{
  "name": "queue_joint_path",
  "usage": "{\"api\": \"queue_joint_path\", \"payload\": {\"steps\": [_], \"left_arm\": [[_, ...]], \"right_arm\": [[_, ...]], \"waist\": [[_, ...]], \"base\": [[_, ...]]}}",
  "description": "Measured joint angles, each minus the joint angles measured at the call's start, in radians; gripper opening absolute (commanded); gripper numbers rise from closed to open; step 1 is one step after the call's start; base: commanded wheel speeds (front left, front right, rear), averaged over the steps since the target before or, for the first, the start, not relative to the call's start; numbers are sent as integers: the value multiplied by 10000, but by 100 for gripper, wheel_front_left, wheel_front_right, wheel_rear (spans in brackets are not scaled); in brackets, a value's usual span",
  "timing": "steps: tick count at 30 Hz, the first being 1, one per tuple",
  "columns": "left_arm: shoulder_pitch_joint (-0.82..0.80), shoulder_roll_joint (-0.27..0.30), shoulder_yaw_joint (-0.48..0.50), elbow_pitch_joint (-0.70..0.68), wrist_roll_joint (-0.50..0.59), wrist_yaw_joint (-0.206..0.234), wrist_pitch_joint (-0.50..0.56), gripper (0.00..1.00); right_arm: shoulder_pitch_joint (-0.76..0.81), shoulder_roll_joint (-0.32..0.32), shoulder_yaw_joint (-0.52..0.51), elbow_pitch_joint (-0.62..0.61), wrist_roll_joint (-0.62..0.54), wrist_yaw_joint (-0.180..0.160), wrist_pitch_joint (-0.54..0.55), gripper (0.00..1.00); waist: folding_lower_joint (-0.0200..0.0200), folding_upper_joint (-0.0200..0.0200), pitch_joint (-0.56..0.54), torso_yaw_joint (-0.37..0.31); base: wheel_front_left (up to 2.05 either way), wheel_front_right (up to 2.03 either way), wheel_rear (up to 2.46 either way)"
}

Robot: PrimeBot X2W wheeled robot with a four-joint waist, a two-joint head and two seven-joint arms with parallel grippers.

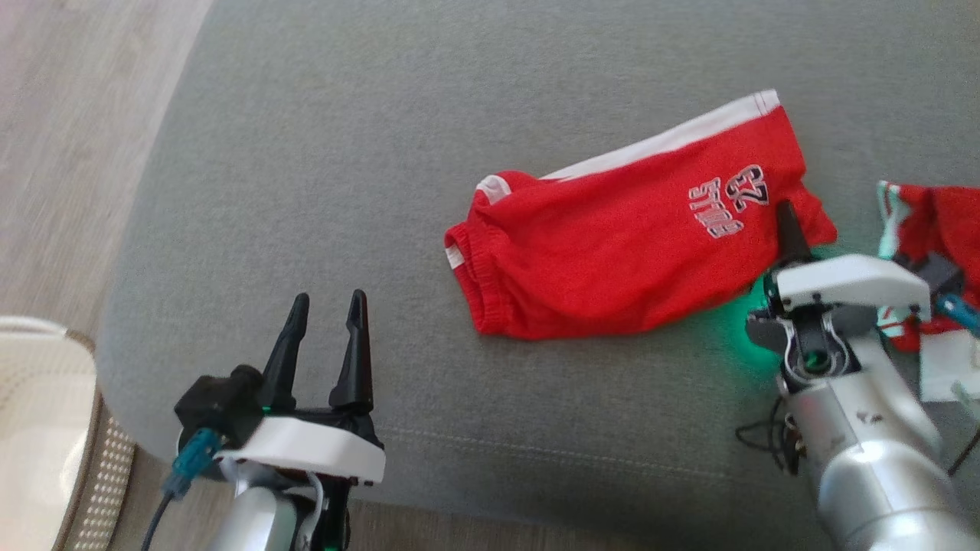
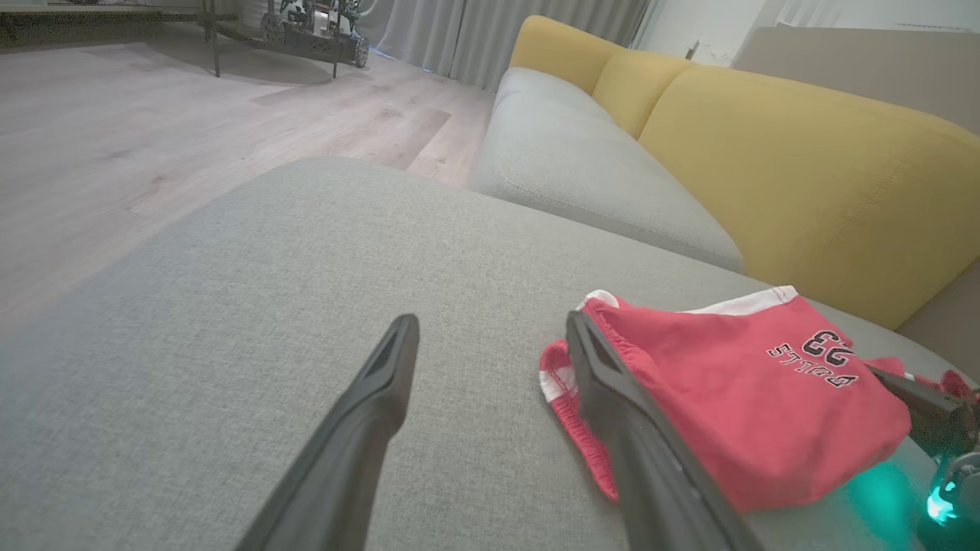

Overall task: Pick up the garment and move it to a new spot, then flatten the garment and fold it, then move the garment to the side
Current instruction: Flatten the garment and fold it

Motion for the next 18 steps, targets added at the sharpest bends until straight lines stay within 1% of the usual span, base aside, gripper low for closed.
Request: {"api": "queue_joint_path", "payload": {"steps": [5, 11, 15, 18], "left_arm": [[52, 0, 6, 50, 67, 0, 0, 100], [279, 0, -4, 69, 100, -2, 0, 100], [285, 0, -2, 81, 155, -4, 0, 100], [332, 2, 8, 86, 178, -82, 0, 100]], "right_arm": [[638, 4, 255, 90, 201, 0, -441, 0], [993, 2, 470, 211, 213, 0, -596, 0], [1051, 2, 474, 217, -29, -2, -631, 0], [1076, -10, 683, -201, -270, -4, -642, 0]], "waist": [[0, 0, -317, -363], [0, 0, -526, -643], [0, 0, -622, -672], [0, 0, -691, -618]], "base": [[0, 0, 0], [0, 0, 0], [0, 0, 0], [0, 0, 0]]}}
